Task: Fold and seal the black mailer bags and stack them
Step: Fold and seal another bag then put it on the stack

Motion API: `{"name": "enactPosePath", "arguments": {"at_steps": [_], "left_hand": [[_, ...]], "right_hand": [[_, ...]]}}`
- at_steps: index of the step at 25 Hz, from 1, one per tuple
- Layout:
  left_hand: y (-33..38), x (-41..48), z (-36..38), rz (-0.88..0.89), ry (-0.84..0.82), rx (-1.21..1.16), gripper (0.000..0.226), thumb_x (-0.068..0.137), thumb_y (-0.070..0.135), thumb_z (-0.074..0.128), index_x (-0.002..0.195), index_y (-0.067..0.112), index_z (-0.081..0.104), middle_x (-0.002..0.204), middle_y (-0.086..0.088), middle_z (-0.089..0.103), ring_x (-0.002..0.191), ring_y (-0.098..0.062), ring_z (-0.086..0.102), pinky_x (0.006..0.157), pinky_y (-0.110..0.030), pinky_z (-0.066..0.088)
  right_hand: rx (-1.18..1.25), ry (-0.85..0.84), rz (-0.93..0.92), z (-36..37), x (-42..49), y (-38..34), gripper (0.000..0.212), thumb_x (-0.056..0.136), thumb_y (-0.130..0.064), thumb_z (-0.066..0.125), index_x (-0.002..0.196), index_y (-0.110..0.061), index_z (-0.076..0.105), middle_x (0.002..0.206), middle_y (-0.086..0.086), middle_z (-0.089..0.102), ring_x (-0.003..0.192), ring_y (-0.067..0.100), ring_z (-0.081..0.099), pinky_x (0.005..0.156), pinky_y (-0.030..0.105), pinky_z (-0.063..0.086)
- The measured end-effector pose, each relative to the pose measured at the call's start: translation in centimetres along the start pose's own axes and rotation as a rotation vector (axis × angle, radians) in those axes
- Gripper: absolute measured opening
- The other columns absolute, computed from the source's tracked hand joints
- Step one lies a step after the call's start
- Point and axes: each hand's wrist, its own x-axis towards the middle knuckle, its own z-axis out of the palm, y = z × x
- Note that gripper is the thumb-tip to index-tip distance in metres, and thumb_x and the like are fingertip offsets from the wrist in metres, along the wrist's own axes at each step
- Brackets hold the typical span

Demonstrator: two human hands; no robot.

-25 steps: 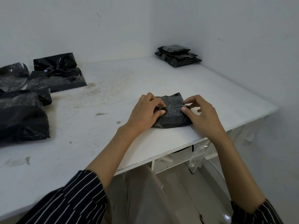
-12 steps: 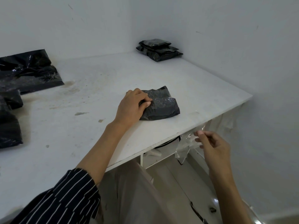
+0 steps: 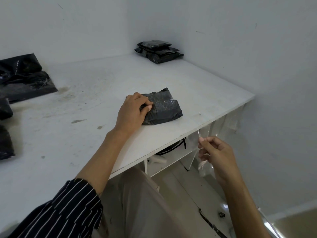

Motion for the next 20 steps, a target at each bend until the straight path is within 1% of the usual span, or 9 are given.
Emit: {"name": "enactPosePath", "arguments": {"at_steps": [2,4,7,10,12,14,15,18,20], "left_hand": [[0.0,0.0,0.0,-0.001,0.001,0.005,0.016,0.091,0.015,0.059,0.102,0.009,0.069,0.107,-0.005,0.061,0.103,-0.023,0.051,0.077,-0.021,0.033],[0.0,0.0,-0.1,0.001,-0.001,0.009,0.017,0.091,0.015,0.058,0.103,0.009,0.069,0.107,-0.006,0.061,0.102,-0.023,0.051,0.077,-0.021,0.033],[0.1,-0.1,-0.1,-0.001,0.001,0.004,0.017,0.091,0.015,0.058,0.103,0.009,0.069,0.107,-0.006,0.061,0.102,-0.024,0.051,0.077,-0.021,0.033],[0.4,-0.1,-0.1,-0.003,0.008,0.011,0.013,0.091,0.012,0.056,0.102,0.01,0.063,0.102,-0.004,0.058,0.1,-0.024,0.048,0.074,-0.023,0.032],[0.5,-0.2,0.0,0.01,0.015,0.017,0.012,0.089,0.008,0.056,0.101,0.01,0.059,0.1,-0.006,0.057,0.098,-0.027,0.047,0.073,-0.025,0.033],[0.7,-0.3,0.1,0.036,0.035,0.018,0.011,0.087,0.005,0.057,0.097,0.009,0.058,0.099,-0.007,0.055,0.095,-0.028,0.048,0.074,-0.028,0.036],[0.7,-0.4,0.2,0.068,0.052,0.028,0.011,0.085,0.001,0.058,0.093,0.009,0.06,0.098,-0.008,0.054,0.093,-0.027,0.049,0.075,-0.029,0.037],[0.5,-0.2,0.4,0.194,0.089,0.124,0.022,0.076,-0.011,0.059,0.082,0.009,0.066,0.089,-0.008,0.056,0.081,-0.024,0.051,0.074,-0.036,0.041],[0.4,-0.2,0.2,0.213,0.06,0.153,0.027,0.077,-0.011,0.055,0.084,0.011,0.068,0.088,-0.006,0.058,0.08,-0.025,0.053,0.076,-0.039,0.041]], "right_hand": [[-0.127,0.025,-0.036,-0.1,-0.4,-0.8,0.015,0.089,-0.012,0.063,0.081,0.001,0.062,0.07,0.008,0.061,0.049,0.013,0.052,0.049,0.021,0.046],[-0.262,0.081,-0.1,-0.1,-0.8,-1.7,0.018,0.088,-0.015,0.064,0.076,-0.003,0.06,0.067,0.009,0.059,0.046,0.012,0.052,0.047,0.023,0.046],[-0.477,0.145,-0.195,0.5,-1.5,-3.5,0.022,0.089,-0.017,0.064,0.071,-0.007,0.057,0.064,0.007,0.056,0.054,0.018,0.051,0.055,0.031,0.047],[-0.652,0.162,-0.287,1.6,-2.1,-5.1,0.021,0.09,-0.014,0.06,0.071,-0.007,0.056,0.059,-0.001,0.051,0.053,0.013,0.047,0.057,0.031,0.044],[-0.704,0.157,-0.324,2.3,-2.5,-5.6,0.02,0.09,-0.013,0.059,0.072,-0.006,0.055,0.058,-0.002,0.049,0.053,0.011,0.044,0.057,0.031,0.043],[-0.725,0.16,-0.346,2.7,-2.9,-6.0,0.021,0.09,-0.014,0.059,0.071,-0.006,0.053,0.057,-0.002,0.049,0.052,0.012,0.043,0.055,0.03,0.041],[-0.736,0.161,-0.351,2.8,-2.9,-6.0,0.022,0.09,-0.014,0.059,0.071,-0.006,0.053,0.057,-0.001,0.049,0.052,0.012,0.043,0.055,0.031,0.04],[-0.779,0.163,-0.353,3.0,-3.0,-6.2,0.022,0.091,-0.017,0.059,0.072,-0.006,0.054,0.057,0.001,0.052,0.054,0.016,0.046,0.058,0.035,0.044],[-0.784,0.156,-0.379,3.1,-3.4,-6.5,0.022,0.091,-0.017,0.059,0.071,-0.008,0.054,0.056,0.0,0.052,0.052,0.012,0.045,0.057,0.032,0.045]]}}
